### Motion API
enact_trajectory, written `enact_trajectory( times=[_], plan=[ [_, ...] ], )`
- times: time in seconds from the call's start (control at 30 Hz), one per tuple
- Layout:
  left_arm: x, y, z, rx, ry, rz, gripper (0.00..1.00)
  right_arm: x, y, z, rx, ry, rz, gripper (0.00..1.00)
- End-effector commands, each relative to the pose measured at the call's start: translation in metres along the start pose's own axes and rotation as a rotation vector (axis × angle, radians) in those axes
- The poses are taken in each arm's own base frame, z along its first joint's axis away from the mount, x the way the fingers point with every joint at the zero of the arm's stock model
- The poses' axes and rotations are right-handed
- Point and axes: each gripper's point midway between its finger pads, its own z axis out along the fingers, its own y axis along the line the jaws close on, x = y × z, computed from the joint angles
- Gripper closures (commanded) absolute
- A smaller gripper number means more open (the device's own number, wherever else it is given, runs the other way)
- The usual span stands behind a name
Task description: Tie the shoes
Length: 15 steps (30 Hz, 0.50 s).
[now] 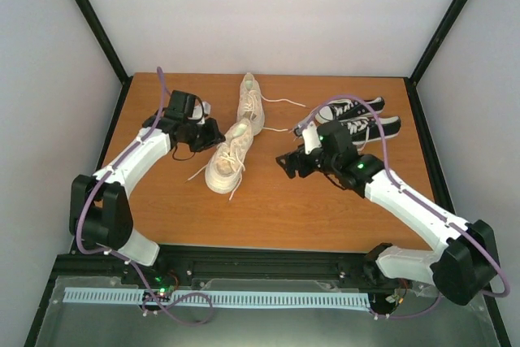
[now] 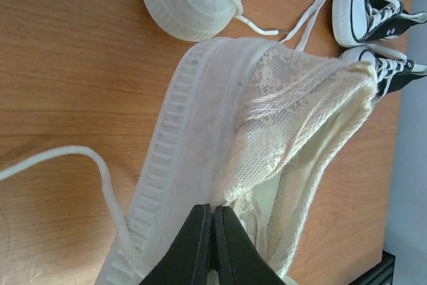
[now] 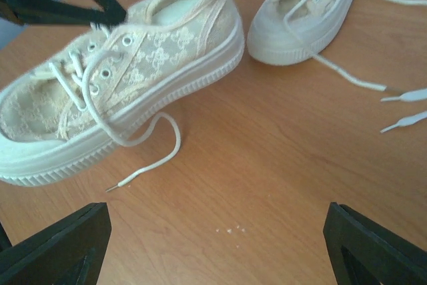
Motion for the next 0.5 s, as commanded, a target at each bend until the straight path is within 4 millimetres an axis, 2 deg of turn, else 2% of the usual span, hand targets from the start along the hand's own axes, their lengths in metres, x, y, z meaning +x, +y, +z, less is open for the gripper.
enact_trajectory(
  times=[0.0,0.1,0.27,0.33,0.47],
  plan=[
    [-0.027,-0.036,-0.023,0.087,-0.106,0.026,0.99,0.043,0.01,0.032,0.038,0.067,0.043,0.1],
    [-0.027,-0.03,-0.019,0.07,-0.107,0.029,0.99,0.067,0.032,0.068,-0.005,0.087,-0.003,0.09],
    [-0.02,-0.014,-0.001,0.06,-0.076,-0.035,0.99,0.076,0.043,0.121,0.045,0.1,-0.046,0.1],
    [-0.025,-0.012,-0.004,0.056,-0.094,-0.042,0.99,0.074,0.048,0.136,0.072,0.089,-0.042,0.11],
    [-0.053,-0.005,-0.018,0.053,-0.196,-0.03,0.99,0.079,0.052,0.163,0.129,0.081,-0.051,0.11]
  ],
)
